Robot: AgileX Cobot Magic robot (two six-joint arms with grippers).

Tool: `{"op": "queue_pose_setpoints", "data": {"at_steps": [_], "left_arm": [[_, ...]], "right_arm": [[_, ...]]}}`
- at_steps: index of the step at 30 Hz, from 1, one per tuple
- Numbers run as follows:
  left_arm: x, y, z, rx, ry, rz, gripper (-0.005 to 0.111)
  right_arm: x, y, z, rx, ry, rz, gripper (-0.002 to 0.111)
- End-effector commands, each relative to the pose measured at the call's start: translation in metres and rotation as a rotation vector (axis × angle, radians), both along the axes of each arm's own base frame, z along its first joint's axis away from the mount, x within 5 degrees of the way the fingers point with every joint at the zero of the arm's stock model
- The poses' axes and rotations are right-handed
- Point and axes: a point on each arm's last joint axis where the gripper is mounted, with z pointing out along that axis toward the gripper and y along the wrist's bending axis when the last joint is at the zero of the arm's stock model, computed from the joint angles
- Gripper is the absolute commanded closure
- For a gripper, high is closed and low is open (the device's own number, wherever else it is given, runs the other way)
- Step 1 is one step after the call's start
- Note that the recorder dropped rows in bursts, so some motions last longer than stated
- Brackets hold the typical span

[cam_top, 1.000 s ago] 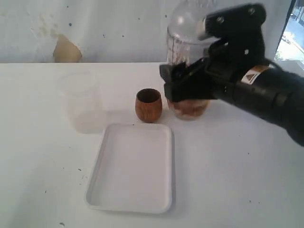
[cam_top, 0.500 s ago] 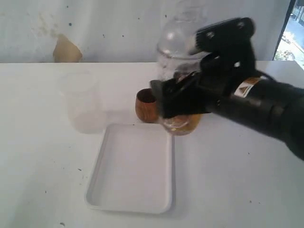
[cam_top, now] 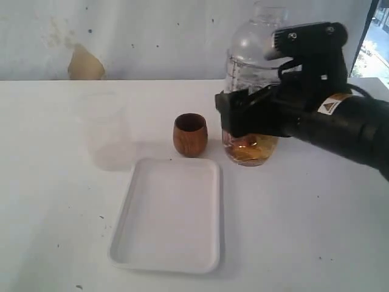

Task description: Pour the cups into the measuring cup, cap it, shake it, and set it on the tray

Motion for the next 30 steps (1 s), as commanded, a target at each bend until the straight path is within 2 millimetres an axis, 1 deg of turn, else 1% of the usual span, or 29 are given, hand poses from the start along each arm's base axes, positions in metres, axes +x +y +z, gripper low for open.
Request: {"op": "queue_pose_setpoints", "data": {"at_steps": [1,2,3,4,5,6,7,8,9,10,12,13,14,16,17,18,20,21,22,24,25,26,27,28,29,30], "left_arm": [[0.0,0.0,-0.002,0.002,0.003,-0.001,0.107],[0.0,0.0,-0.002,0.002,0.003,-0.001,0.107],[0.0,0.0,-0.002,0.002,0.003,-0.001,0.107],[0.0,0.0,-0.002,0.002,0.003,-0.001,0.107],[0.0,0.0,-0.002,0.002,0.003,-0.001,0.107],[0.0,0.0,-0.002,0.002,0.003,-0.001,0.107],[0.0,0.0,-0.002,0.002,0.003,-0.001,0.107],[0.0,0.0,-0.002,0.002,0.003,-0.001,0.107],[0.0,0.0,-0.002,0.002,0.003,-0.001,0.107],[0.0,0.0,-0.002,0.002,0.003,-0.001,0.107],[0.0,0.0,-0.002,0.002,0.003,-0.001,0.107],[0.0,0.0,-0.002,0.002,0.003,-0.001,0.107],[0.0,0.0,-0.002,0.002,0.003,-0.001,0.107],[0.0,0.0,-0.002,0.002,0.003,-0.001,0.107],[0.0,0.0,-0.002,0.002,0.003,-0.001,0.107],[0.0,0.0,-0.002,0.002,0.003,-0.001,0.107],[0.0,0.0,-0.002,0.002,0.003,-0.001,0.107],[0.0,0.0,-0.002,0.002,0.003,-0.001,0.107],[0.0,0.0,-0.002,0.002,0.003,-0.001,0.107],[0.0,0.0,-0.002,0.002,0.003,-0.001,0.107],[0.0,0.0,-0.002,0.002,0.003,-0.001,0.107],[0.0,0.0,-0.002,0.002,0.003,-0.001,0.107],[0.0,0.0,-0.002,0.002,0.003,-0.001,0.107],[0.0,0.0,-0.002,0.002,0.003,-0.001,0.107],[0.0,0.0,-0.002,0.002,0.003,-0.001,0.107],[0.0,0.0,-0.002,0.002,0.003,-0.001,0.107]], "right_arm": [[-0.014,0.023,0.013,-0.088,-0.122,0.151,0.108],[-0.01,0.018,0.016,-0.046,-0.141,0.099,0.108],[-0.003,0.008,0.017,0.019,-0.132,0.015,0.108],[0.001,0.002,0.017,0.055,-0.121,-0.032,0.108],[0.002,0.0,0.016,0.079,-0.102,-0.042,0.108],[-0.002,0.007,0.014,0.048,-0.084,0.014,0.108],[-0.009,0.017,0.013,0.0,-0.087,0.091,0.108],[-0.015,0.026,0.013,-0.06,-0.117,0.163,0.108],[-0.016,0.027,0.014,-0.085,-0.139,0.176,0.108],[-0.012,0.021,0.016,-0.077,-0.159,0.136,0.108],[0.0,-0.001,0.017,0.064,-0.111,-0.043,0.108],[0.001,-0.002,0.016,0.069,-0.1,-0.048,0.108],[-0.002,0.005,0.014,0.029,-0.09,0.011,0.108],[-0.015,0.026,0.012,-0.061,-0.104,0.154,0.108],[-0.018,0.029,0.013,-0.09,-0.135,0.178,0.108],[-0.014,0.024,0.016,-0.089,-0.164,0.144,0.108],[-0.001,0.004,0.018,0.046,-0.141,-0.039,0.108],[0.003,-0.001,0.016,0.071,-0.12,-0.076,0.108],[0.003,0.002,0.014,0.058,-0.096,-0.047,0.108],[-0.009,0.023,0.009,-0.091,-0.074,0.141,0.108],[-0.015,0.031,0.01,-0.123,-0.088,0.192,0.108],[-0.016,0.031,0.01,-0.134,-0.116,0.192,0.108],[-0.011,0.024,0.011,-0.098,-0.139,0.129,0.108],[-0.003,0.011,0.014,0.002,-0.13,0.013,0.108],[0.001,0.003,0.015,0.069,-0.108,-0.051,0.108],[0.0,0.006,0.016,0.058,-0.1,-0.019,0.108]]}}
